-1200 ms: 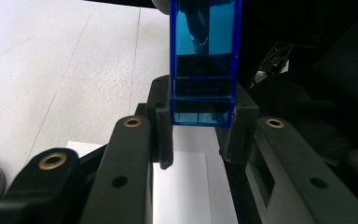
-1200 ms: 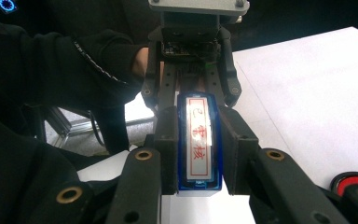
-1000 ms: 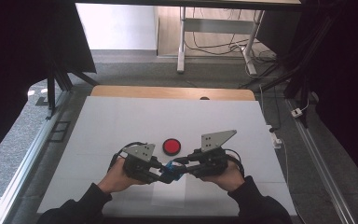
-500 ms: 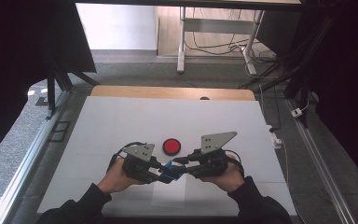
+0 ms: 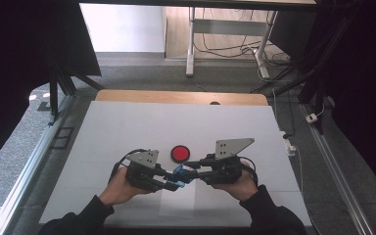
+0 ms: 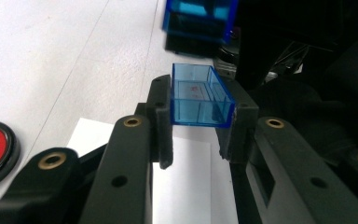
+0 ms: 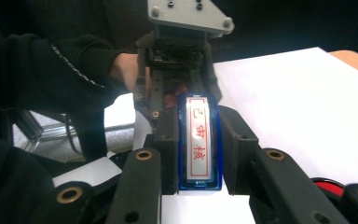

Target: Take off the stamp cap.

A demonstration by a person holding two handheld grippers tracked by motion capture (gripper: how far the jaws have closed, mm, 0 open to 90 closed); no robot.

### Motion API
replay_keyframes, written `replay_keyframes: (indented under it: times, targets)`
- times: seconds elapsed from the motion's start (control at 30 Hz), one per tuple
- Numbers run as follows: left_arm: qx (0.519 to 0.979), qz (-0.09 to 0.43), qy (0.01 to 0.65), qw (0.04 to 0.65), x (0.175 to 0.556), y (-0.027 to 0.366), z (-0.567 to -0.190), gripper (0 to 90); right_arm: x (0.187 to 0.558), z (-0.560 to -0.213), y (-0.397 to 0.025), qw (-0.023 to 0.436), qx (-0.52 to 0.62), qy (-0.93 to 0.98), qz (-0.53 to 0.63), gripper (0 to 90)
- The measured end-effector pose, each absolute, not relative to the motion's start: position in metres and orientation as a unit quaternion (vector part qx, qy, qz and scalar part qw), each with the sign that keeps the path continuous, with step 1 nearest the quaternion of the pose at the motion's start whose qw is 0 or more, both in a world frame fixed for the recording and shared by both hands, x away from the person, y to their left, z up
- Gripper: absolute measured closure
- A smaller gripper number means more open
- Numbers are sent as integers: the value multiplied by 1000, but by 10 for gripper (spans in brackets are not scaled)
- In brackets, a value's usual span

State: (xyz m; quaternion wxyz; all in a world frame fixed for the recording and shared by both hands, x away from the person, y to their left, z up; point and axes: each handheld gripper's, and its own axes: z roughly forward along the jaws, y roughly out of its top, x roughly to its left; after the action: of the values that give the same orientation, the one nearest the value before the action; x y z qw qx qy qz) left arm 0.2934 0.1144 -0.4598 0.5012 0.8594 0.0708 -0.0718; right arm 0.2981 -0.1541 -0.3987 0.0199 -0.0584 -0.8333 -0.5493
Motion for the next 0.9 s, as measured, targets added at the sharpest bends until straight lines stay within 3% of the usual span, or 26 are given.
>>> replay_keyframes:
  times: [0.4,0.9]
  targets:
    - [873,-1,132,469,278,130,-453,688,299,-397,-158,-4,-77,-832,-549,718]
    - [851,25,240,466,255,168,-448,686,303,-399,-161,-11,-106,-835,-539,717]
